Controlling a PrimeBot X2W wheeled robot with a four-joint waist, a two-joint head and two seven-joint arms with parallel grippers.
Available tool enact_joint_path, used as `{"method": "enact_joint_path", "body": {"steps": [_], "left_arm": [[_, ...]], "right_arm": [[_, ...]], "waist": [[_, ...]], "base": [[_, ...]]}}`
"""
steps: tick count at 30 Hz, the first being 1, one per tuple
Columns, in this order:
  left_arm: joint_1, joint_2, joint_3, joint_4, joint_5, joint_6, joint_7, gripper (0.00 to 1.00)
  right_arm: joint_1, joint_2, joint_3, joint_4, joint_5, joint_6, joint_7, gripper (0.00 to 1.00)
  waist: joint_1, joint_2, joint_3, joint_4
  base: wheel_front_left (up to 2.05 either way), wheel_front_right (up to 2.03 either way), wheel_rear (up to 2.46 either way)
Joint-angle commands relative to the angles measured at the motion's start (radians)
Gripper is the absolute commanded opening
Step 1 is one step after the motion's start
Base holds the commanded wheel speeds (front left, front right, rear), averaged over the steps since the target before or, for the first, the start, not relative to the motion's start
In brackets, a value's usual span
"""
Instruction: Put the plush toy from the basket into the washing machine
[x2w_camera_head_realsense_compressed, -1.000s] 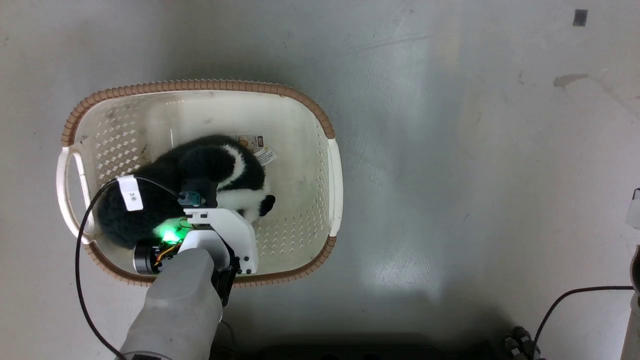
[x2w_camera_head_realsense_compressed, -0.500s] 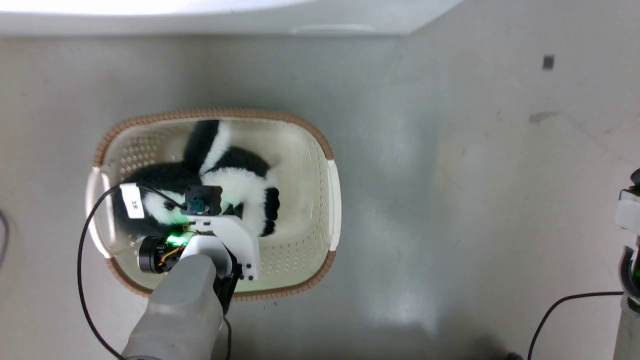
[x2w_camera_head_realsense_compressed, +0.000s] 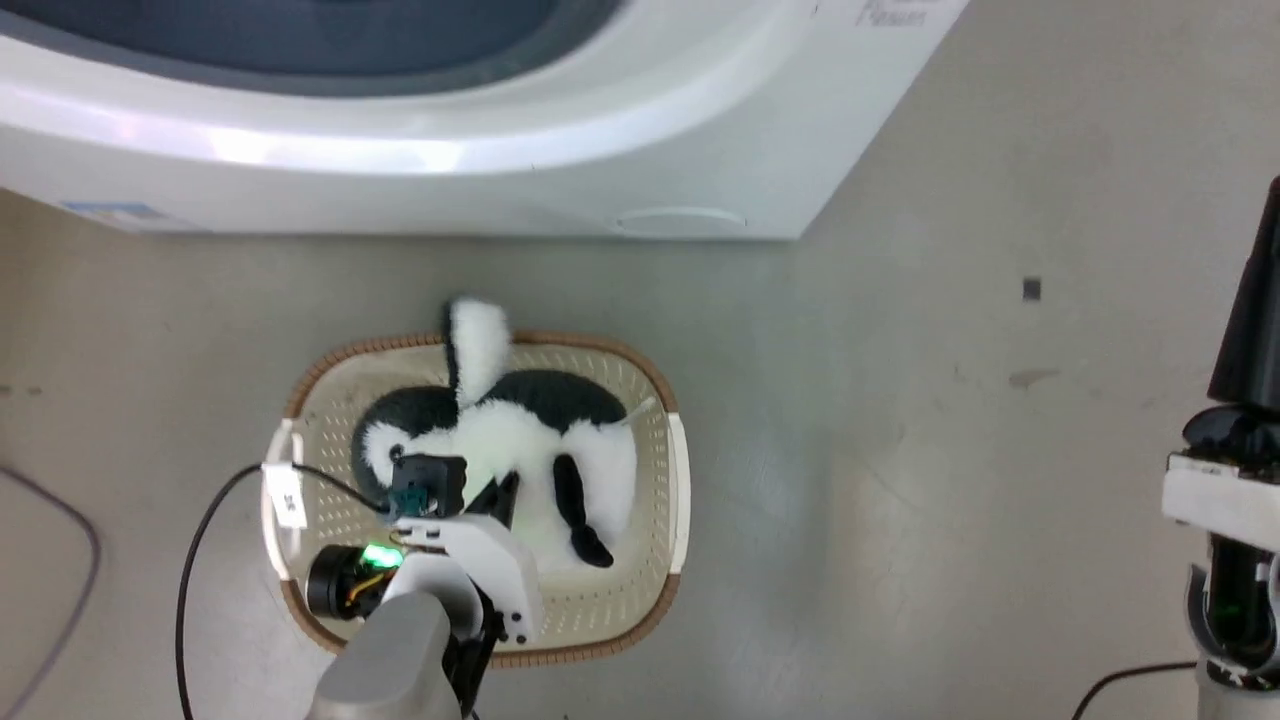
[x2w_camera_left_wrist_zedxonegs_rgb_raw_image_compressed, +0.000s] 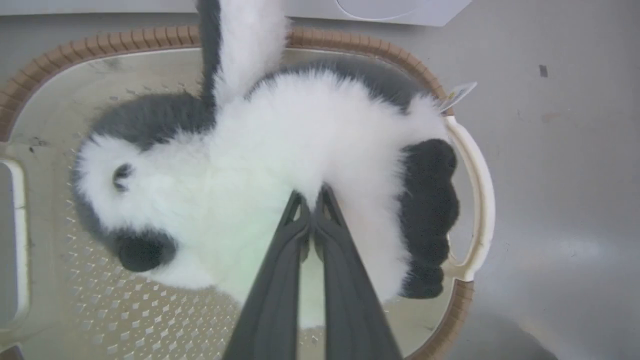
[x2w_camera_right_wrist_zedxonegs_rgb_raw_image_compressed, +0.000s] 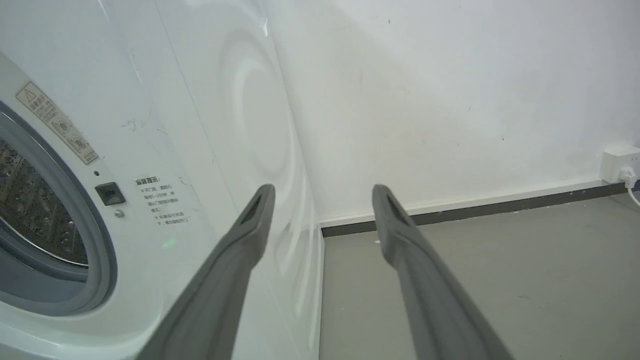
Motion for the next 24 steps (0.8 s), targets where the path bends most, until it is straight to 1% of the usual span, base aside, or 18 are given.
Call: {"method": "enact_joint_path", "body": {"steps": [1, 10, 11, 16, 17, 18, 24], "left_arm": [[0.03, 0.006, 0.008, -0.036, 0.01, 0.007, -0.006, 0.0], [0.176, 0.009, 0.059, -0.251, 0.055, 0.02, -0.006, 0.0], [0.22, 0.012, 0.078, -0.323, 0.076, 0.027, -0.006, 0.0], [0.275, 0.018, 0.113, -0.439, 0.109, 0.041, -0.006, 0.0], [0.275, 0.018, 0.113, -0.439, 0.109, 0.041, -0.006, 0.0], [0.289, 0.021, 0.126, -0.481, 0.12, 0.045, -0.006, 0.0], [0.298, 0.023, 0.161, -0.579, 0.144, 0.061, -0.006, 0.0]], "right_arm": [[0.02, 0.0, 0.001, 0.008, 0.007, 0.001, -0.004, 1.0], [0.104, 0.0, 0.005, 0.044, 0.021, 0.001, -0.004, 1.0], [0.13, 0.0, 0.005, 0.051, 0.027, 0.001, -0.004, 1.0], [0.161, 0.0, 0.006, 0.058, 0.037, 0.001, -0.004, 1.0], [0.161, 0.0, 0.006, 0.058, 0.037, 0.001, -0.004, 1.0], [0.167, 0.0, 0.005, 0.06, 0.041, 0.001, -0.004, 1.0], [0.179, 0.0, 0.004, 0.061, 0.049, 0.001, -0.004, 1.0]], "waist": [[0.0001, 0.0, -0.073, 0.012], [0.0001, 0.0, -0.226, 0.037], [0.0001, 0.0, -0.269, 0.043], [0.0001, 0.0, -0.319, 0.043], [0.0001, 0.0, -0.319, 0.043], [0.0001, 0.0, -0.335, 0.04], [0.0001, 0.0, -0.361, 0.031]], "base": [[0.0, 0.0, 0.0], [0.0, 0.0, 0.0], [0.0, 0.0, 0.0], [0.0, 0.0, 0.0], [0.0, 0.0, 0.0], [0.0, 0.0, 0.0], [0.0, 0.0, 0.0]]}}
